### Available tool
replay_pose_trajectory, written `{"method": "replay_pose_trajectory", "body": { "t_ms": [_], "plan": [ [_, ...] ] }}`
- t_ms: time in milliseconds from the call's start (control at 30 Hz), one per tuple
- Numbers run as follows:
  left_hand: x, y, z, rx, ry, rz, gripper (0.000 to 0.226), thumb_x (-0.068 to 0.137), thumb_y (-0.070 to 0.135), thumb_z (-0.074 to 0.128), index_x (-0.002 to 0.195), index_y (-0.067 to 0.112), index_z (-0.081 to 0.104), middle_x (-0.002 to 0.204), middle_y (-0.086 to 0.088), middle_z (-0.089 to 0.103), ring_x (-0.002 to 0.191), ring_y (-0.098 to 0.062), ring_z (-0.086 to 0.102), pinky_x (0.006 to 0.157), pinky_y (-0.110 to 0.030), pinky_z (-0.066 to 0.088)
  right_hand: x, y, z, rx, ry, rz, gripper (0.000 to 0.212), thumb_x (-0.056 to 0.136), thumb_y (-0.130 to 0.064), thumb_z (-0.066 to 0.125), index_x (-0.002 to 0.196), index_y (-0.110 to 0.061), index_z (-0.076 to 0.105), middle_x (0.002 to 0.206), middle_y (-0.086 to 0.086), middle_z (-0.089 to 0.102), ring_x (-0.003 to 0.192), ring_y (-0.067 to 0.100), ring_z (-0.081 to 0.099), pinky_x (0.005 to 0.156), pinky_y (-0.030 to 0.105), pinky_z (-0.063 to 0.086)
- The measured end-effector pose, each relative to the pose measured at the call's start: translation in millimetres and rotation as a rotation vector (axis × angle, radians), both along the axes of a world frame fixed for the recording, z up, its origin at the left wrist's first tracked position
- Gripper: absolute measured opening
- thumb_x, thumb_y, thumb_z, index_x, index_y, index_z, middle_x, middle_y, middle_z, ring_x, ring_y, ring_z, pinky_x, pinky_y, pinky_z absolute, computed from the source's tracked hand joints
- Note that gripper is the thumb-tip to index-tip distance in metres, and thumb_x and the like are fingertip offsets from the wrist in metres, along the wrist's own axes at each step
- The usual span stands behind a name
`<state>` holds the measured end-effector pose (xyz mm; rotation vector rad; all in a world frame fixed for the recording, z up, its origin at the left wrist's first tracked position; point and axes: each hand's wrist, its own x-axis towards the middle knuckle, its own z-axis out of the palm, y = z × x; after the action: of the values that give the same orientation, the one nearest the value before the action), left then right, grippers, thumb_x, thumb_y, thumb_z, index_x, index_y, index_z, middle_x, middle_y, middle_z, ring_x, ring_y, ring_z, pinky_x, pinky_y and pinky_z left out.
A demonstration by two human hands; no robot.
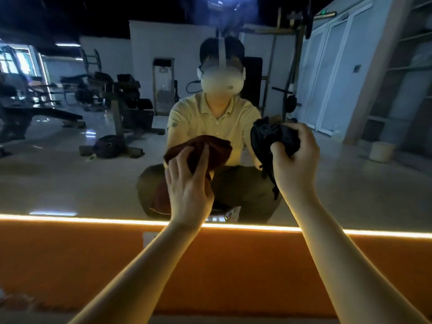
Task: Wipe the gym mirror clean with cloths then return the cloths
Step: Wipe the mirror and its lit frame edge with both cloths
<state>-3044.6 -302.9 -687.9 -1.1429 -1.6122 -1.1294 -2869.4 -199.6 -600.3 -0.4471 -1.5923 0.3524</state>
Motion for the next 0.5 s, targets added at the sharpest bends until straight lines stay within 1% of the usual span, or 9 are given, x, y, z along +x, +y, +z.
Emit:
{"method": "replay_pose_trajectory", "body": {
  "t_ms": [100, 167, 200, 267, 300, 333, 400, 467, 500],
  "plan": [
    [21.3, 15.7, -31.9, -0.077, 0.095, -0.109, 0.055, 0.091, 0.003, 0.063, 0.145, 0.016, 0.063, 0.143, -0.017, 0.04, 0.125, -0.036, 0.043, 0.111, -0.051, 0.037, 1.1, -1.9, 3.0, 0.043, -0.153, -0.08, 0.03, 0.091, -0.016, 0.064, 0.119, -0.006, 0.063, 0.115, 0.007, 0.063, 0.104, 0.011, 0.058, 0.085, 0.013, 0.047],
    [40.4, 27.0, -57.2, -0.256, 0.211, -0.204, 0.058, 0.088, 0.009, 0.07, 0.144, 0.02, 0.063, 0.142, -0.013, 0.042, 0.126, -0.034, 0.044, 0.113, -0.055, 0.039, 11.9, 3.1, 2.4, 0.043, -0.222, -0.148, 0.028, 0.092, -0.013, 0.066, 0.119, -0.008, 0.063, 0.114, 0.008, 0.062, 0.102, 0.01, 0.057, 0.082, 0.005, 0.04],
    [50.6, 32.9, -71.5, -0.401, 0.268, -0.25, 0.063, 0.085, 0.013, 0.075, 0.146, 0.024, 0.061, 0.144, -0.01, 0.04, 0.129, -0.033, 0.042, 0.116, -0.053, 0.036, 20.8, 5.6, 0.4, 0.036, -0.24, -0.175, 0.027, 0.092, -0.013, 0.066, 0.119, -0.009, 0.063, 0.115, 0.008, 0.061, 0.102, 0.009, 0.056, 0.081, 0.005, 0.039],
    [68.5, 44.4, -101.3, -0.723, 0.361, -0.313, 0.068, 0.093, 0.02, 0.07, 0.156, 0.029, 0.047, 0.154, -0.007, 0.029, 0.141, -0.032, 0.032, 0.122, -0.049, 0.017, 45.0, 13.1, -8.4, 0.034, -0.253, -0.229, 0.027, 0.094, -0.014, 0.066, 0.121, -0.012, 0.062, 0.117, 0.006, 0.06, 0.102, 0.006, 0.054, 0.083, 0.005, 0.04],
    [73.0, 51.2, -113.1, -0.842, 0.403, -0.333, 0.068, 0.098, 0.021, 0.065, 0.16, 0.028, 0.038, 0.16, -0.006, 0.023, 0.147, -0.032, 0.026, 0.121, -0.048, 0.006, 59.8, 18.5, -15.3, 0.035, -0.244, -0.253, 0.027, 0.095, -0.016, 0.065, 0.122, -0.012, 0.062, 0.119, 0.006, 0.06, 0.103, 0.006, 0.054, 0.085, 0.006, 0.041],
    [75.5, 57.4, -119.4, -0.912, 0.427, -0.343, 0.069, 0.101, 0.02, 0.061, 0.163, 0.027, 0.031, 0.163, -0.006, 0.019, 0.15, -0.032, 0.021, 0.12, -0.048, 0.0, 75.7, 24.1, -23.3, 0.028, -0.23, -0.276, 0.027, 0.096, -0.017, 0.064, 0.122, -0.012, 0.061, 0.12, 0.006, 0.06, 0.104, 0.008, 0.055, 0.087, 0.009, 0.042],
    [77.8, 66.5, -121.8, -0.972, 0.45, -0.284, 0.074, 0.101, 0.02, 0.06, 0.165, 0.026, 0.023, 0.165, -0.007, 0.015, 0.152, -0.032, 0.015, 0.121, -0.049, -0.001, 106.3, 34.0, -36.6, 0.002, -0.233, -0.317, 0.027, 0.096, -0.019, 0.062, 0.121, -0.01, 0.061, 0.119, 0.009, 0.059, 0.102, 0.011, 0.056, 0.086, 0.012, 0.043],
    [76.2, 66.5, -108.2, -0.915, 0.477, -0.258, 0.079, 0.097, 0.024, 0.065, 0.165, 0.028, 0.023, 0.163, -0.007, 0.021, 0.149, -0.031, 0.022, 0.125, -0.049, 0.011, 131.3, 43.9, -43.5, -0.035, -0.265, -0.341, 0.025, 0.095, -0.016, 0.062, 0.119, -0.009, 0.062, 0.117, 0.01, 0.059, 0.099, 0.009, 0.055, 0.083, 0.008, 0.041],
    [76.8, 65.6, -93.6, -0.836, 0.48, -0.247, 0.084, 0.09, 0.027, 0.073, 0.163, 0.029, 0.031, 0.159, -0.007, 0.03, 0.144, -0.031, 0.03, 0.124, -0.049, 0.022, 141.1, 46.3, -44.5, -0.056, -0.251, -0.341, 0.024, 0.095, -0.014, 0.064, 0.119, -0.009, 0.063, 0.116, 0.01, 0.06, 0.099, 0.007, 0.054, 0.083, 0.007, 0.041]
  ]
}}
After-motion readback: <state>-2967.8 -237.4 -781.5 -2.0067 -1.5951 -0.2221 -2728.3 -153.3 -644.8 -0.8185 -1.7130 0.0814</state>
